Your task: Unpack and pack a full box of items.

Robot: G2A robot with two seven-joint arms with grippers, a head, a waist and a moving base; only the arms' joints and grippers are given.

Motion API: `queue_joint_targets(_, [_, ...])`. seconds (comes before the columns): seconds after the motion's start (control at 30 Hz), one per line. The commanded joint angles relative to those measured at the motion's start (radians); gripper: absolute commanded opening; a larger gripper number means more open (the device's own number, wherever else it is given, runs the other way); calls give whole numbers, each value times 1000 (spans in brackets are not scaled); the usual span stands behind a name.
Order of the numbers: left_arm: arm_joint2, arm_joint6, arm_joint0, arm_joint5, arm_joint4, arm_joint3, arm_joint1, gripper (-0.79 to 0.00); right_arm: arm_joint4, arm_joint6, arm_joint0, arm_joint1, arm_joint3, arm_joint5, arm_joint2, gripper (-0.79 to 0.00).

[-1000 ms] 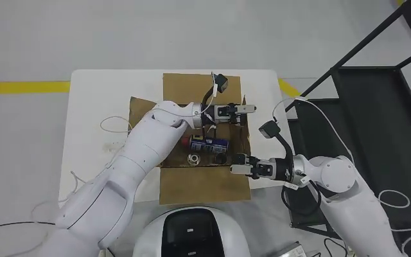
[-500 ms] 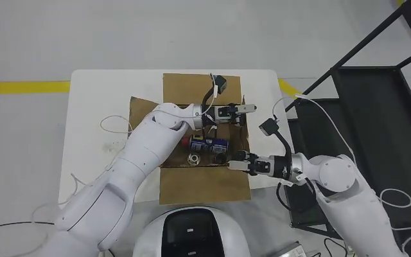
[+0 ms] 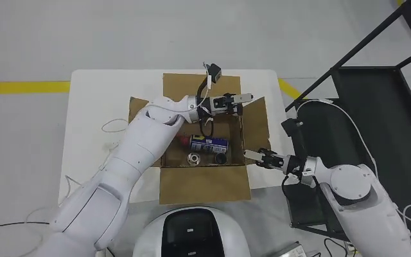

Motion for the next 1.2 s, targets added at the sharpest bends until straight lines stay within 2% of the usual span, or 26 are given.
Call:
queue_joint_targets(0.0, [-44, -9, 1, 16, 41, -51, 26, 0, -10, -7, -17, 0, 5, 3, 12, 0])
queue_joint_targets(0.1, [-122, -29, 29, 75, 109, -156, 71, 0, -16, -18, -38, 0, 7, 3, 21, 0])
queue_joint_targets(0.2, [-219, -55, 91, 154, 191, -311, 121, 0, -34, -35, -50, -1, 25, 2, 17, 0])
queue_joint_targets(0.3, [-331, -84, 187, 254, 270, -511, 169, 0, -56, -67, -50, -3, 49, -2, 1, 0])
queue_joint_targets(0.43, [-478, -122, 332, 381, 343, -774, 218, 0, -100, -104, -32, -6, 85, -11, -43, 0])
queue_joint_targets(0.6, [-627, -160, 480, 474, 377, -995, 257, 0, -123, -146, 9, -13, 134, -31, -110, 0])
queue_joint_targets(0.7, [-692, -181, 544, 499, 384, -1072, 273, 0, -138, -164, 36, -17, 166, -35, -149, 0])
queue_joint_targets(0.83, [-751, -201, 612, 521, 382, -1129, 289, 0, -122, -175, 84, -26, 206, -51, -219, 0])
queue_joint_targets(1.0, [-791, -219, 665, 535, 398, -1177, 306, 0, -125, -196, 150, -36, 274, -65, -287, 0])
queue_joint_targets(1.17, [-825, -231, 713, 550, 445, -1210, 323, 0, -158, -231, 182, -40, 299, -55, -304, 0])
